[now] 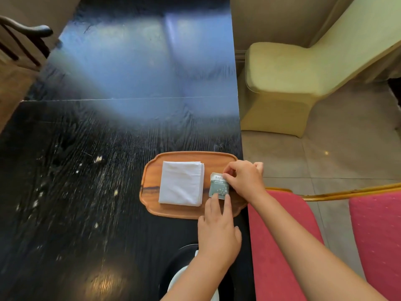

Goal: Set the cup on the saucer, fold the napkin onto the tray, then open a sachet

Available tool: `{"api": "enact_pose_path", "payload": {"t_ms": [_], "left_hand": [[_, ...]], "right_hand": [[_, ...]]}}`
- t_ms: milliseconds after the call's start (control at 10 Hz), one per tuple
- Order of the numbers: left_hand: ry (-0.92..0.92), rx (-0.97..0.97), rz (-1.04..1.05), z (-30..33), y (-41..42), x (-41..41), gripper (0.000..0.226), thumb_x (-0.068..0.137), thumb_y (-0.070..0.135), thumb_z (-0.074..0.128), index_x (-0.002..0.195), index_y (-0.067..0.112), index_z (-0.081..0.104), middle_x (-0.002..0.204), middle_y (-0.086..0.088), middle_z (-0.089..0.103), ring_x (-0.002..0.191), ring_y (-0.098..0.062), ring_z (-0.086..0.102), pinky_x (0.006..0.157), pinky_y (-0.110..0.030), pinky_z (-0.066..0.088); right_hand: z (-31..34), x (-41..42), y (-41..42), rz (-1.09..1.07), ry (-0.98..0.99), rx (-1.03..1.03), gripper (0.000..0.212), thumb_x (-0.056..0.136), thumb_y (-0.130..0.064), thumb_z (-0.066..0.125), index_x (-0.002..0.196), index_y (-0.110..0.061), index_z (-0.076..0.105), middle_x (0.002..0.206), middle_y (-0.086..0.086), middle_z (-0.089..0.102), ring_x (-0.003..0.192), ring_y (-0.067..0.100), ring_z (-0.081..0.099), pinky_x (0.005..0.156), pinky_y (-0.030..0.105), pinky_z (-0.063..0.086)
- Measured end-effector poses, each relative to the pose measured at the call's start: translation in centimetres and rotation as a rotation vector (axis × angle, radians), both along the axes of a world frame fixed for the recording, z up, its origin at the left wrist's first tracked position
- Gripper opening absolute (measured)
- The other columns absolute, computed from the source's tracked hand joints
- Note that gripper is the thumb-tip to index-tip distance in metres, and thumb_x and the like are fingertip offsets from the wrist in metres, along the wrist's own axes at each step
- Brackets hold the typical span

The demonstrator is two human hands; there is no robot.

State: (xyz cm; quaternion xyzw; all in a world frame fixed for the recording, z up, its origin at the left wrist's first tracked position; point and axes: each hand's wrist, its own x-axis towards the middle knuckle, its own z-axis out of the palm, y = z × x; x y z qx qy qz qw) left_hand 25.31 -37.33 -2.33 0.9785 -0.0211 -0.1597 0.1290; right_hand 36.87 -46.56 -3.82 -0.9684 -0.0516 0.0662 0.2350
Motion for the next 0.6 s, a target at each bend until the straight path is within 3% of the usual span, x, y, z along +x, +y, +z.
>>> {"api": "enact_pose_path", "payload": {"t_ms": [300,400,500,600], "left_hand": [[-0.033,0.058,-0.004,0.5,0.0,-0.4,0.078,0.04,0.042,0.083,0.111,0.017,0.067,0.111,-0.012,0.066,0.098,-0.024,0.066,0.057,-0.029,0.056],[-0.086,0.026,-0.014,1.1,0.7,-0.2,0.065,0.044,0.038,0.083,0.104,0.018,0.067,0.103,-0.009,0.068,0.089,-0.022,0.068,0.054,-0.03,0.055],[-0.117,-0.071,-0.013,4.4,2.2,0.2,0.029,0.071,0.033,0.068,0.096,0.021,0.061,0.09,0.002,0.063,0.077,-0.016,0.061,0.06,-0.027,0.045],[-0.107,-0.069,-0.014,7.2,5.1,1.6,0.023,0.09,0.03,0.045,0.106,0.017,0.054,0.1,-0.002,0.063,0.089,-0.023,0.06,0.073,-0.032,0.04]], "right_hand": [[0.7,-0.4,-0.1,-0.012,-0.02,-0.016,0.011,0.085,-0.034,0.057,0.082,-0.026,0.065,0.082,-0.01,0.06,0.084,0.012,0.054,0.073,0.03,0.013],[1.5,-0.8,-0.1,-0.047,-0.041,-0.033,0.014,0.086,-0.035,0.056,0.087,-0.024,0.065,0.086,-0.007,0.062,0.085,0.014,0.056,0.077,0.031,0.018],[3.5,-2.0,0.3,0.0,0.023,-0.11,0.021,0.087,-0.035,0.052,0.098,-0.022,0.064,0.096,-0.003,0.064,0.093,0.017,0.057,0.085,0.034,0.027],[6.5,-2.8,0.8,0.108,0.189,-0.169,0.029,0.086,-0.036,0.053,0.111,-0.023,0.06,0.112,-0.002,0.062,0.107,0.019,0.055,0.087,0.035,0.037]]}}
